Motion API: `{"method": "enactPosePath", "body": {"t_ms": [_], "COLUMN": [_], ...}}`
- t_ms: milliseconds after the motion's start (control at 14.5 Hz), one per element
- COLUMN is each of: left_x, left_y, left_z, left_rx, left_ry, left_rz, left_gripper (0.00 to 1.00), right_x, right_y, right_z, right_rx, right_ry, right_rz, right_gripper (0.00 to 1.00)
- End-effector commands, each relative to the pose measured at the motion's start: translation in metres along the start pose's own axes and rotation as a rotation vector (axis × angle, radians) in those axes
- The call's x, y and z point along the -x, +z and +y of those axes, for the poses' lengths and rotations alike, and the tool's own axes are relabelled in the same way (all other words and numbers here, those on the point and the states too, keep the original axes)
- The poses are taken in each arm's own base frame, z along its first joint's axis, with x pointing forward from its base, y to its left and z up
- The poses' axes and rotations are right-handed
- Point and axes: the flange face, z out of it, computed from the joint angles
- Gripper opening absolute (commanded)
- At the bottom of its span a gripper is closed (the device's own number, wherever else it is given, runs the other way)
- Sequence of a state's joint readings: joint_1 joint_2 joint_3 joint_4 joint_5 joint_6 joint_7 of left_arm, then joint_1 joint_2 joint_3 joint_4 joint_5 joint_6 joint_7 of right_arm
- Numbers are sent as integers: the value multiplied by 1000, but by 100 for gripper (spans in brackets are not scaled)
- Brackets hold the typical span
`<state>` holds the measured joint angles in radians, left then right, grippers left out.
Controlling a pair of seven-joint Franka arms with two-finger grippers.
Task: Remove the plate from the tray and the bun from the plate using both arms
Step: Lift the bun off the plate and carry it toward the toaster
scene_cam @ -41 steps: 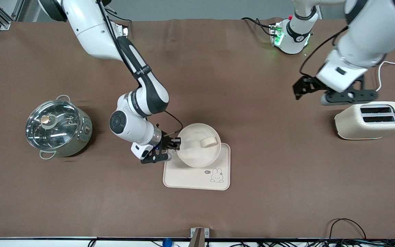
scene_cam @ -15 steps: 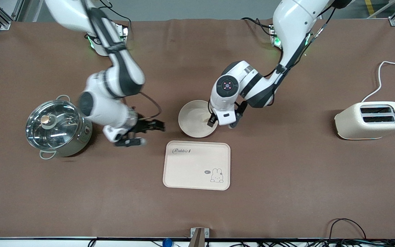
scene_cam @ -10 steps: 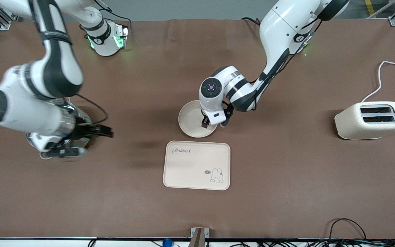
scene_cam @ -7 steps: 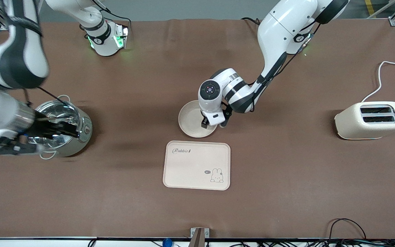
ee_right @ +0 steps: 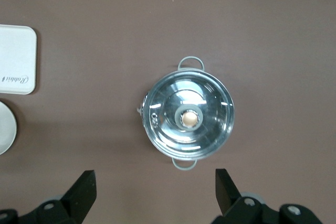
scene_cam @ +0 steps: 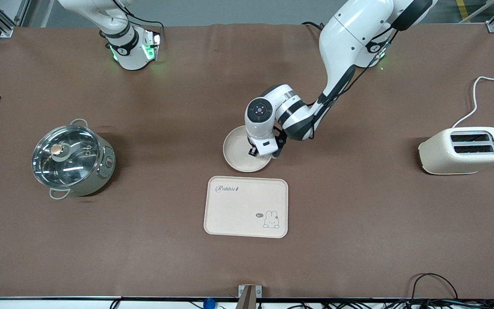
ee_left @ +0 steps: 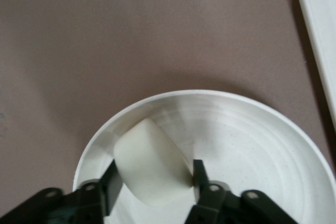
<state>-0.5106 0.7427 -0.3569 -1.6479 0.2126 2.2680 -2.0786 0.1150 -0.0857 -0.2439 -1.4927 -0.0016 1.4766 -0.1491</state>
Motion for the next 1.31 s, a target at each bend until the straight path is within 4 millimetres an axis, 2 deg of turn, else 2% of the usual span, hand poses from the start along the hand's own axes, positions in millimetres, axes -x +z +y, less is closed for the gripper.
{"method": "enactPosePath", "body": {"t_ms": [0,69,275,413,481,619,825,1032,1169,1238], "left_x": [1,1,-4,-21,-38,-94,-179,-268,-324,-343], "left_y": [-4,-10,-44,-82,-100,-125,-127,-109,-86,-75], "left_z": [6,6,17,29,36,47,58,60,57,56], "left_rx": [23,27,52,41,41,35,5,-36,-72,-85], "left_ry": [1,5,3,-12,-7,22,103,136,158,166], "left_rz": [11,14,34,70,90,126,144,204,233,226], "left_gripper": [16,9,7,7,7,8,9,14,14,14], "right_x": [0,1,4,18,19,17,16,16,17,17], "right_y": [12,12,17,30,29,25,25,26,26,26], "right_z": [-8,-12,-15,-11,-10,-10,-11,-14,-16,-18], "right_rx": [53,52,47,36,36,38,34,29,28,28], "right_ry": [-17,-21,-28,-24,-25,-24,-23,-29,-32,-35], "right_rz": [-28,-32,-56,-67,-56,-46,-40,-44,-52,-52], "right_gripper": [100,100,100,100,100,100,100,100,100,100]}}
